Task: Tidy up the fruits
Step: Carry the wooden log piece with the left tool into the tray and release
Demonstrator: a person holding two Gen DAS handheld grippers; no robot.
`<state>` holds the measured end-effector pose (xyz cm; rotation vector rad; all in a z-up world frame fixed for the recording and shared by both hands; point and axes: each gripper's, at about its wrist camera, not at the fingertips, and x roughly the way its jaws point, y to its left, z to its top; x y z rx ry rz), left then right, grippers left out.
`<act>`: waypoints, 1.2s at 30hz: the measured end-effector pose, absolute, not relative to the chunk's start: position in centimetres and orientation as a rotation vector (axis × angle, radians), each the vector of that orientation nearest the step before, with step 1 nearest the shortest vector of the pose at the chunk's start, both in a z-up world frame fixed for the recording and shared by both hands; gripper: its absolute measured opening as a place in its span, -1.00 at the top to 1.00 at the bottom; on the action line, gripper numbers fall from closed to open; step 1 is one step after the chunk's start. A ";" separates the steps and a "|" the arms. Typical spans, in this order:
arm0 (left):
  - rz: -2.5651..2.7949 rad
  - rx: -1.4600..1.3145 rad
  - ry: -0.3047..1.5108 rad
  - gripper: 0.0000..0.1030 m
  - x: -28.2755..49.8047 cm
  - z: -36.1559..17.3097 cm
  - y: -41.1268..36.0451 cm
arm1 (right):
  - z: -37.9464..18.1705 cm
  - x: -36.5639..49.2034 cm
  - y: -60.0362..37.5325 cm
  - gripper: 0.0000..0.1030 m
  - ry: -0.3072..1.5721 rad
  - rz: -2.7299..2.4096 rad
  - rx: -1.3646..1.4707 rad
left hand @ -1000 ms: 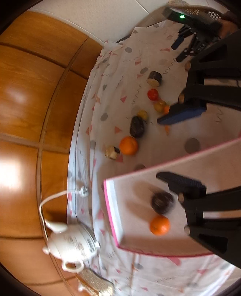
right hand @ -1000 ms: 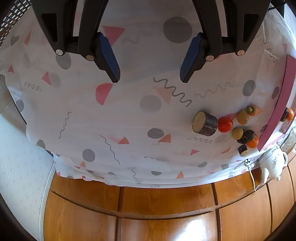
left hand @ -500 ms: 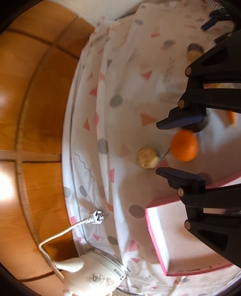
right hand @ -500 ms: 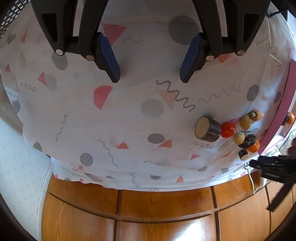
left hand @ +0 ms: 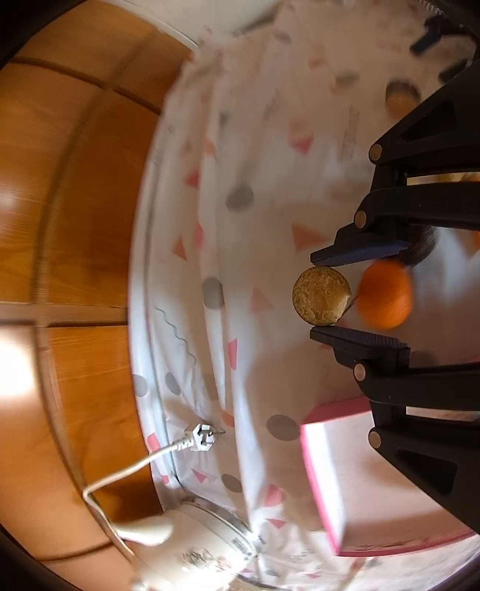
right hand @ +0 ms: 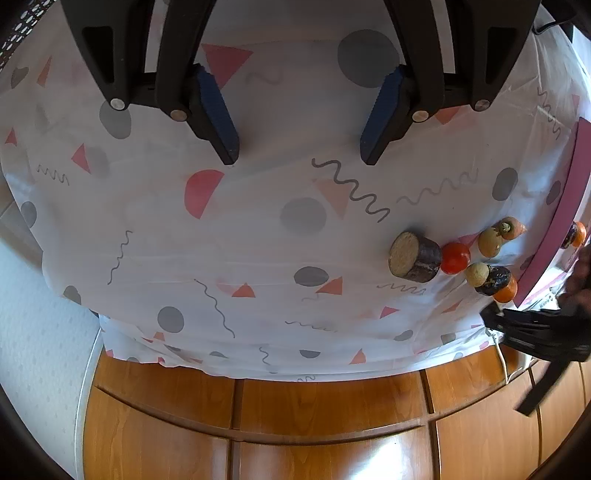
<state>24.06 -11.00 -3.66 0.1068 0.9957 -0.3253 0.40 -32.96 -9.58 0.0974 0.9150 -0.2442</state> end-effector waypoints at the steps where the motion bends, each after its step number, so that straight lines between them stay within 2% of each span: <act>1: -0.334 0.102 0.973 0.35 23.0 -3.1 -10.8 | -9.6 0.4 -32.9 -0.37 0.911 -0.246 0.096; 12: -0.347 -0.012 0.847 0.35 12.1 0.6 -6.7 | -9.9 0.0 -32.8 -0.44 0.870 -0.266 0.128; 21: -0.141 -0.159 0.856 0.35 6.6 -0.8 2.9 | -10.2 -0.6 -32.3 -0.47 0.816 -0.302 0.112; 29: -0.003 -0.289 0.907 0.35 5.6 -2.8 9.5 | -10.2 -0.6 -32.2 -0.47 0.810 -0.310 0.101; 36: -0.016 -0.309 0.864 0.35 8.6 -1.4 10.3 | -10.2 -0.6 -32.1 -0.47 0.809 -0.316 0.092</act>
